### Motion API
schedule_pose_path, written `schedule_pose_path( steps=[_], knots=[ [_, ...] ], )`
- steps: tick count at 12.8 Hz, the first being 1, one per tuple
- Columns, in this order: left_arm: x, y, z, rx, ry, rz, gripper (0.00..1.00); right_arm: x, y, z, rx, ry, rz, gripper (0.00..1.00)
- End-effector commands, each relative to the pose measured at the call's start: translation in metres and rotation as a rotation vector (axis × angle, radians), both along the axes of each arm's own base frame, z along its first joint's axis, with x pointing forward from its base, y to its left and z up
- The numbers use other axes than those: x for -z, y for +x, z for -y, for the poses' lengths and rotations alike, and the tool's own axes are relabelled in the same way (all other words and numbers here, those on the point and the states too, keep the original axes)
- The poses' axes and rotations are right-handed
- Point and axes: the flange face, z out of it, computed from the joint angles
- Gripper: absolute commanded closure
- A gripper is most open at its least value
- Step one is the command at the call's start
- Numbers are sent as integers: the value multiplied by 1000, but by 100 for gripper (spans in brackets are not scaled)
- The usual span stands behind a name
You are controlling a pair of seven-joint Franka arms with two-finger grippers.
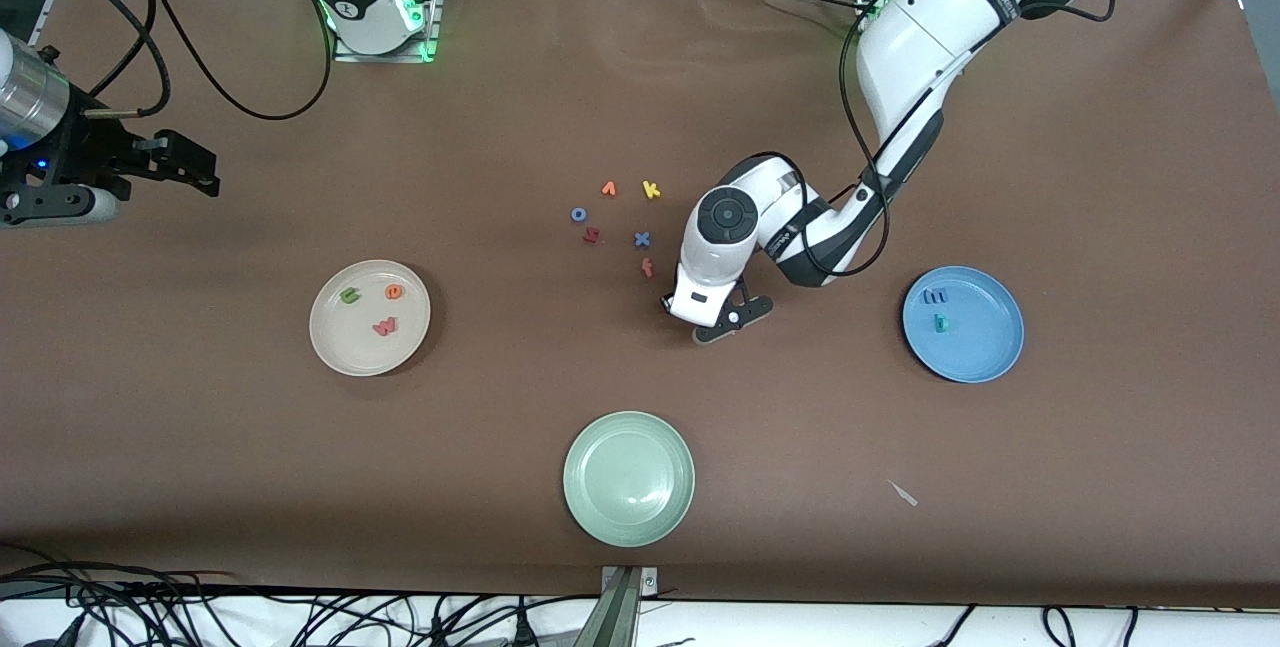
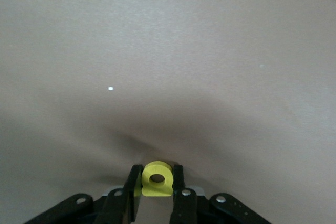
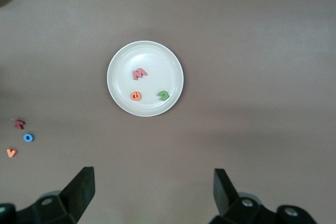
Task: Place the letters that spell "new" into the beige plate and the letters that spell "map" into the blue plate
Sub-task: 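Carry the yellow a onto the blue plate and open the left gripper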
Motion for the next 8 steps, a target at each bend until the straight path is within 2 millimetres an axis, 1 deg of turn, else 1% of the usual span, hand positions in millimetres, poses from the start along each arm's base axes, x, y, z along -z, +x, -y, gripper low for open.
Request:
schedule_pose_path(
  steps=[1, 2, 4, 6, 8],
  knots=[
    [-5, 6, -9, -17, 58, -26, 100, -7, 4, -2, 4, -14, 11, 0],
    [-11, 11, -17, -13, 91, -46, 100, -7, 4, -3, 3, -14, 11, 0],
    [-27, 32, -50, 41, 148, -119, 100, -7, 4, -5, -1, -15, 11, 0],
    [-50, 51, -93, 112, 188, -183, 100, -7, 4, -5, -1, -15, 11, 0],
    [-72, 69, -147, 211, 180, -238, 100, -6, 4, -5, -1, -14, 10, 0]
  ],
)
